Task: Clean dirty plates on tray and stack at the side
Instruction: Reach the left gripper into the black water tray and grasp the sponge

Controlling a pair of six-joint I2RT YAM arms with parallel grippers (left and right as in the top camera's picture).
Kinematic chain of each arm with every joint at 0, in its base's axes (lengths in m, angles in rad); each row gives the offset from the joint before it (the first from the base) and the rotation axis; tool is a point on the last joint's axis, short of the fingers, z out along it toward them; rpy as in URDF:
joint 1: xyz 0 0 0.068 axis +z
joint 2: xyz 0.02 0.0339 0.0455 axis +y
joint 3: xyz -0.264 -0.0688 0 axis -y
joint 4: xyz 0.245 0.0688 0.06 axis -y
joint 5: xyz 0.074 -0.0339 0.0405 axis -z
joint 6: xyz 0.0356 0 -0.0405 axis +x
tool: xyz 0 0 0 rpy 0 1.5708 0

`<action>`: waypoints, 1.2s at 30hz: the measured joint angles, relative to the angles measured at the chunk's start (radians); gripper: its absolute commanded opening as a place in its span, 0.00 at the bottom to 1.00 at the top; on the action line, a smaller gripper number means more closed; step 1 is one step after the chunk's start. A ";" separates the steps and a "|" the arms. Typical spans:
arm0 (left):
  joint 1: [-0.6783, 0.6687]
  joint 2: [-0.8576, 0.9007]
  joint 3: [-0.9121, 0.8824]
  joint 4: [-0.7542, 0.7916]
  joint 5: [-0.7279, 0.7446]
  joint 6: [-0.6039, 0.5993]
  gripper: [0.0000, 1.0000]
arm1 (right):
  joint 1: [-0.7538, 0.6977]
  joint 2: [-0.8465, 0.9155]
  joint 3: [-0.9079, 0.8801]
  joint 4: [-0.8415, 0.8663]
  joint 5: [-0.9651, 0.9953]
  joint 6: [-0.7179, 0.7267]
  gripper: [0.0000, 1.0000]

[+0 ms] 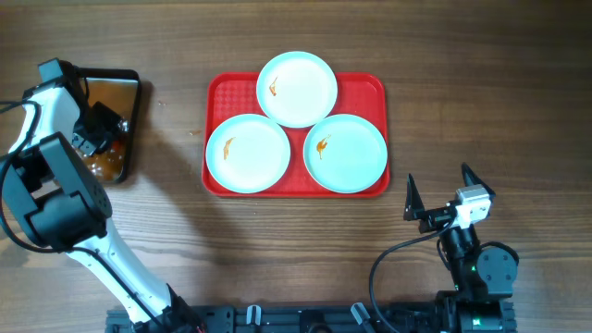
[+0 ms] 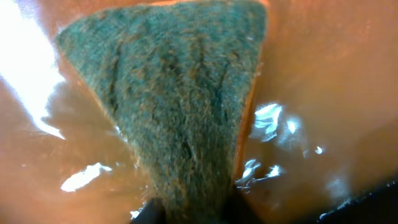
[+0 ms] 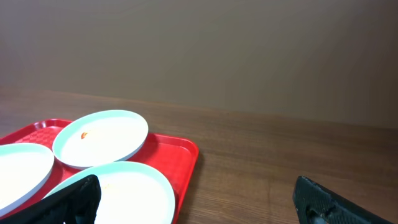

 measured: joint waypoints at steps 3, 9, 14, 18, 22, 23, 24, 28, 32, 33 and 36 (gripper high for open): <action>0.000 0.000 0.000 0.001 0.019 -0.003 0.04 | 0.000 0.000 0.000 0.000 0.000 0.000 1.00; -0.001 0.000 0.002 0.087 0.038 -0.001 0.88 | 0.000 0.000 0.000 0.000 0.000 0.000 1.00; 0.013 0.004 0.000 0.150 -0.056 0.001 0.22 | 0.000 0.000 0.000 0.000 0.000 0.000 1.00; 0.022 0.010 -0.005 0.170 -0.070 0.001 0.04 | 0.000 0.000 0.000 0.000 0.000 0.000 1.00; 0.021 0.011 -0.006 0.193 -0.073 0.004 1.00 | 0.000 0.000 0.000 0.000 0.000 0.000 1.00; 0.021 0.011 -0.006 0.207 -0.076 0.004 1.00 | 0.000 0.000 0.000 0.000 0.000 0.000 1.00; 0.021 0.011 -0.006 0.216 -0.079 0.001 1.00 | 0.000 0.000 0.000 0.000 0.000 0.000 1.00; 0.021 0.011 -0.007 0.261 -0.092 0.003 1.00 | 0.000 0.000 0.000 0.000 0.000 0.000 1.00; 0.022 0.020 -0.011 0.298 -0.134 0.005 0.70 | 0.000 0.000 0.000 0.000 0.000 0.000 1.00; 0.023 0.021 -0.011 0.302 -0.142 0.008 0.64 | 0.000 0.000 0.000 0.000 0.000 0.000 1.00; 0.024 0.022 -0.013 0.312 -0.149 0.000 0.04 | 0.000 0.000 0.000 0.000 0.000 0.000 1.00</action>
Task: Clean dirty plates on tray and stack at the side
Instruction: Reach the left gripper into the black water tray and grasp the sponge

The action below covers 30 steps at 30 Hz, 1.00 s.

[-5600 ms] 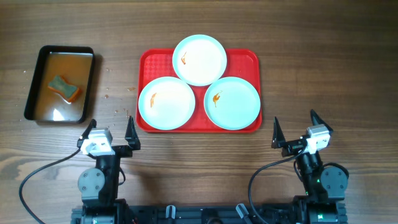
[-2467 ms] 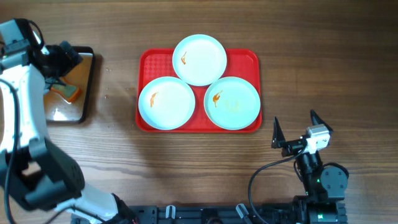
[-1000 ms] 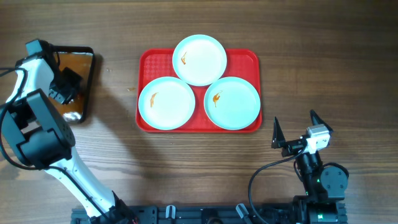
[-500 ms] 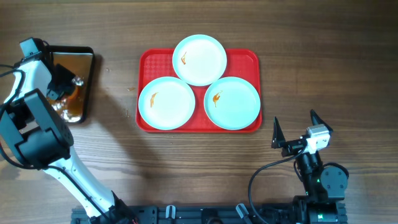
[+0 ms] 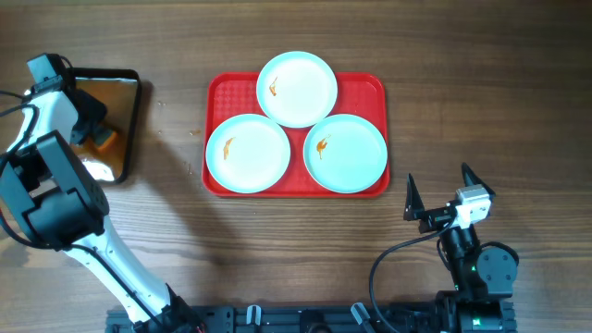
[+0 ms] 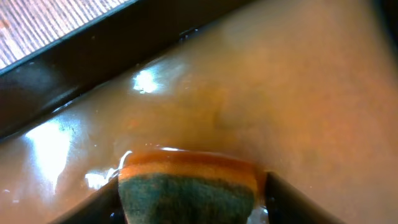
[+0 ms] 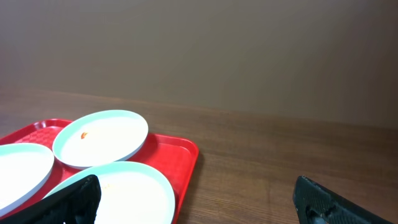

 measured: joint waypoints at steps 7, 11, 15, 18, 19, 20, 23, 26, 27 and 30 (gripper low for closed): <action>0.003 0.002 -0.001 -0.021 -0.004 0.003 0.76 | 0.000 0.000 0.000 0.000 0.000 0.000 1.00; 0.003 -0.013 -0.002 -0.051 -0.006 0.005 1.00 | 0.000 0.000 0.000 0.000 0.000 0.000 1.00; 0.003 -0.034 -0.004 -0.152 0.065 0.000 0.99 | 0.000 0.000 0.000 0.000 0.000 0.000 1.00; 0.003 -0.042 -0.004 -0.183 0.176 -0.002 0.52 | 0.000 0.000 0.000 0.000 0.000 0.000 1.00; 0.003 -0.042 -0.004 -0.187 0.196 -0.003 0.48 | 0.000 0.000 0.000 0.000 0.000 0.000 1.00; 0.003 -0.042 -0.006 -0.190 0.213 -0.002 0.37 | 0.000 0.000 0.000 0.000 0.000 0.000 1.00; 0.003 -0.042 -0.006 -0.189 0.216 0.000 0.24 | 0.000 0.000 0.000 0.000 0.000 0.000 1.00; 0.003 -0.042 -0.006 -0.190 0.129 -0.003 0.04 | 0.000 0.000 0.000 0.000 0.000 0.000 1.00; 0.003 -0.042 -0.006 -0.189 0.100 0.000 0.04 | 0.000 0.000 0.000 0.000 0.000 0.000 1.00; 0.003 -0.046 -0.006 -0.190 0.044 0.001 0.04 | 0.000 0.000 0.000 0.000 0.000 0.000 1.00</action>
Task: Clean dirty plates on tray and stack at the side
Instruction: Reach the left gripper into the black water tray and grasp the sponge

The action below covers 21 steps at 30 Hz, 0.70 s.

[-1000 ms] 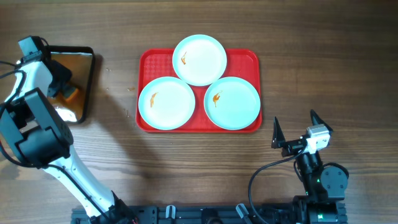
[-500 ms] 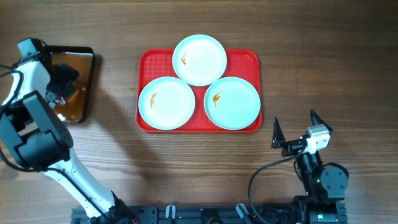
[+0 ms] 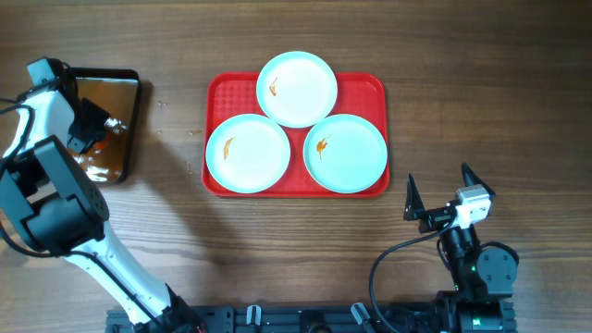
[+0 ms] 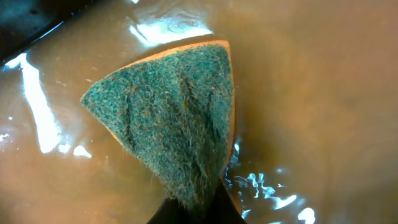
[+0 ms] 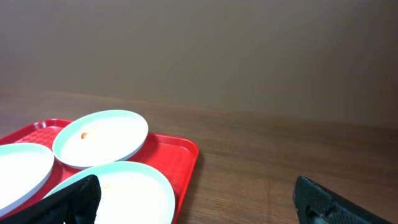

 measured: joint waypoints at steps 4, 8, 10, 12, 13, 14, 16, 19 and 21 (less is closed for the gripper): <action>0.000 -0.118 -0.011 0.009 0.016 0.000 0.04 | 0.000 0.000 0.000 0.000 0.000 0.000 1.00; 0.000 -0.292 -0.011 0.068 0.149 0.000 0.04 | 0.000 0.000 0.000 0.000 0.000 0.000 1.00; 0.000 -0.317 -0.011 0.077 0.193 0.000 0.04 | 0.000 0.000 0.000 0.000 0.000 0.000 1.00; 0.000 -0.307 -0.019 0.084 0.226 0.000 0.04 | 0.000 0.000 0.000 0.000 0.000 0.000 1.00; 0.000 -0.298 -0.030 0.092 0.245 0.000 0.04 | 0.000 0.000 0.000 0.000 0.000 0.000 1.00; 0.000 -0.270 -0.042 0.090 0.260 0.000 0.05 | 0.000 0.000 0.000 0.000 0.000 0.000 1.00; 0.000 -0.189 -0.056 0.067 0.273 0.000 0.04 | 0.000 0.000 0.000 0.000 0.000 0.000 1.00; 0.000 -0.060 -0.082 0.014 0.266 0.000 0.06 | 0.000 0.000 0.000 0.000 0.000 0.000 1.00; 0.000 -0.042 -0.082 -0.006 0.222 0.000 0.44 | 0.000 0.000 0.000 0.000 0.000 0.000 1.00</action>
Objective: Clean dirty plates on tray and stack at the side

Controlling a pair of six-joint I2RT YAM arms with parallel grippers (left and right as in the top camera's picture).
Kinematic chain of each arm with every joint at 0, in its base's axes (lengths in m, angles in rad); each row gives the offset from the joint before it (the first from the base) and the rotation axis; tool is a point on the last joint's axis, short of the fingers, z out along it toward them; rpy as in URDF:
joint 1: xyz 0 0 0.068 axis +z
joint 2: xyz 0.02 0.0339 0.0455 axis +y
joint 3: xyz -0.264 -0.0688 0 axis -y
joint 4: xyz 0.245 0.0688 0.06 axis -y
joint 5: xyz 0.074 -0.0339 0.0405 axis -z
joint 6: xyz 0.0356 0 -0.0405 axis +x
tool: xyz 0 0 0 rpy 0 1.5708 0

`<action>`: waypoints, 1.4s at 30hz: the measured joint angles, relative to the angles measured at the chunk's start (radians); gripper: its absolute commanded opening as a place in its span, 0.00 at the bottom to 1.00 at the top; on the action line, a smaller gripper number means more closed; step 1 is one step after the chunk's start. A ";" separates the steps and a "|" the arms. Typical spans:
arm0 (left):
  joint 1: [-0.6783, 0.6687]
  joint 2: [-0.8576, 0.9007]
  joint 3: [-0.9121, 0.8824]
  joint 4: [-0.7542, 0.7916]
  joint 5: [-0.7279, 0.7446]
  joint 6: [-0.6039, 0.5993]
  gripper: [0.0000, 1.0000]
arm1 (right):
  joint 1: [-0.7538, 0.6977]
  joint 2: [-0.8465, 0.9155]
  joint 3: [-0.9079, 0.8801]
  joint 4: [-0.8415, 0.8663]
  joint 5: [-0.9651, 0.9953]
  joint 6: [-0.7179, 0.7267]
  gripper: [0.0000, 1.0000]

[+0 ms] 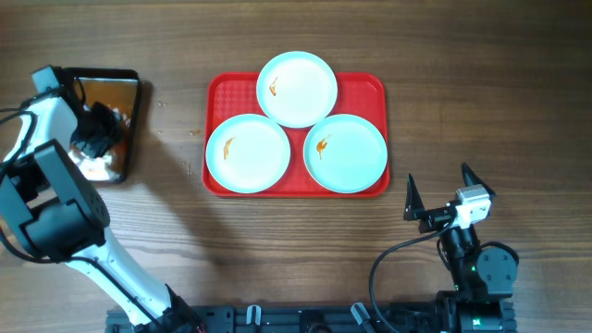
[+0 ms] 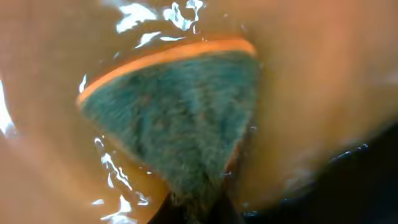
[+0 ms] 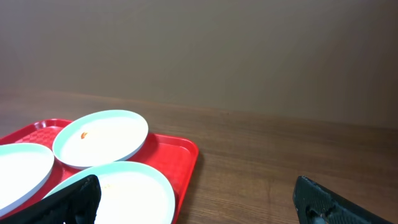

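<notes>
Three white plates with orange smears lie on a red tray (image 1: 370, 85): one at the back (image 1: 297, 88), one front left (image 1: 248, 153), one front right (image 1: 345, 152). My left gripper (image 1: 100, 128) is down in a black tub of brown water (image 1: 128, 106) at the far left, shut on a green-faced orange sponge (image 2: 180, 112) that is partly under the water. My right gripper (image 1: 437, 195) rests open near the front right, well clear of the tray; its dark fingertips (image 3: 78, 196) frame the near plates.
Bare wooden table (image 1: 481, 83) surrounds the tray, with a wide stretch to its right. The tub's black rim (image 2: 367, 180) shows at the lower right of the left wrist view.
My left gripper has shifted slightly right and toward the front of the tub with the sponge, which now sits lower in the water. The right arm and the plates are unchanged.
Throughout, my left gripper has stayed shut on the sponge inside the tub, at the middle first, then near the back rim, then the middle again, and now a little further front. Plates, tray and right arm have not moved.
</notes>
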 measured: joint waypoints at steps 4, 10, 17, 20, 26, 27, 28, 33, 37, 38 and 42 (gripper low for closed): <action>0.000 0.000 0.000 -0.004 -0.088 0.002 0.66 | 0.000 0.000 0.000 0.000 0.000 0.000 1.00; 0.000 -0.002 0.000 0.030 -0.116 0.001 0.52 | 0.000 0.000 0.000 0.000 0.000 0.000 1.00; 0.000 0.002 -0.003 0.079 -0.115 -0.003 0.04 | 0.000 0.000 0.000 0.000 0.000 0.000 1.00; 0.000 0.002 -0.003 0.079 -0.113 -0.001 0.04 | 0.000 0.000 0.000 0.000 0.000 0.000 1.00; 0.000 -0.214 -0.006 0.102 -0.096 -0.001 0.04 | 0.000 0.000 0.000 0.000 0.000 0.000 1.00; 0.000 -0.289 -0.006 0.121 -0.096 -0.001 0.04 | 0.000 0.000 0.000 0.000 0.000 0.000 1.00; 0.000 -0.329 -0.005 0.132 -0.096 -0.001 0.04 | 0.000 0.000 0.000 0.000 0.000 0.000 1.00; 0.001 -0.347 -0.039 0.198 -0.103 -0.001 0.04 | 0.000 0.000 0.000 0.000 0.000 0.000 1.00; 0.026 -0.204 -0.115 0.235 -0.063 -0.002 0.04 | 0.000 0.000 0.000 0.000 0.000 0.000 1.00; 0.049 -0.187 -0.129 0.246 0.001 -0.001 0.04 | 0.000 0.000 0.000 0.000 0.000 0.000 1.00; 0.211 -0.226 -0.129 0.341 0.384 -0.084 0.04 | 0.000 0.000 0.000 0.000 0.000 0.000 1.00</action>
